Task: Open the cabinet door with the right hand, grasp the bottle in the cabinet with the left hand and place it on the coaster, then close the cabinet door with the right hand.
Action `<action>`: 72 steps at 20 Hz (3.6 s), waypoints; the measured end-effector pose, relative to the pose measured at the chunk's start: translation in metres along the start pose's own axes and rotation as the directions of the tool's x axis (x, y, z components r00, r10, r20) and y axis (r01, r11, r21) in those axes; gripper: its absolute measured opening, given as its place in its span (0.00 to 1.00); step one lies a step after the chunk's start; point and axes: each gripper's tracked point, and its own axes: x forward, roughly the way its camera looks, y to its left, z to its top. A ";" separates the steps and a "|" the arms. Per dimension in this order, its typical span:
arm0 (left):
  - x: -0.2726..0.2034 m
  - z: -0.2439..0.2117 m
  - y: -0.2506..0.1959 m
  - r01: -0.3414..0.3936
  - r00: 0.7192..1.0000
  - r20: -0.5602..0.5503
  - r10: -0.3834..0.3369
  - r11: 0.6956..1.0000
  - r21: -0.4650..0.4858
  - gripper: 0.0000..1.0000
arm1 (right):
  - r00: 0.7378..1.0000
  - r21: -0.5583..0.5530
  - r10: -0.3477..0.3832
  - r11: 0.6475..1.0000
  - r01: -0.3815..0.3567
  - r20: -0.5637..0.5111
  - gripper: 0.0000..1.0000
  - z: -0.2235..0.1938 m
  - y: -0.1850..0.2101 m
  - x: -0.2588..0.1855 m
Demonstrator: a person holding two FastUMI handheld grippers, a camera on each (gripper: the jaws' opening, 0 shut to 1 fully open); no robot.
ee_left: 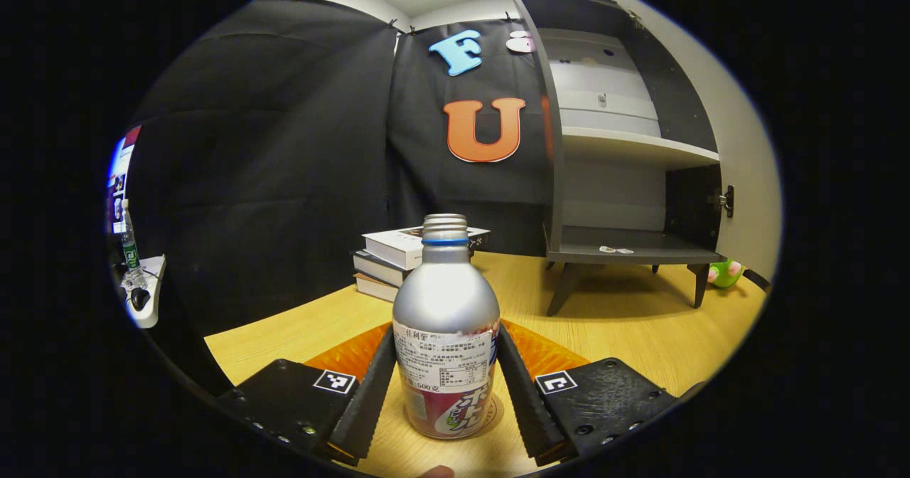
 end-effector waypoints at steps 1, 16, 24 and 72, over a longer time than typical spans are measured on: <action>-0.001 -0.001 -0.002 0.004 1.000 0.007 -0.004 1.000 0.002 0.77 | 1.000 0.004 0.000 1.000 0.000 0.001 0.53 0.000 0.001 0.000; 0.000 -0.015 -0.008 0.030 1.000 -0.004 -0.030 1.000 -0.004 0.84 | 1.000 0.018 -0.006 1.000 0.006 0.002 0.53 0.001 0.002 0.000; -0.031 0.061 0.004 0.019 0.992 0.129 -0.016 1.000 -0.023 0.96 | 1.000 0.017 -0.002 1.000 0.002 0.010 0.53 0.002 0.002 0.002; -0.137 0.209 -0.018 0.255 0.954 0.161 -0.255 0.967 0.017 0.95 | 0.887 0.003 0.459 0.888 -0.460 0.054 0.69 0.005 0.130 0.035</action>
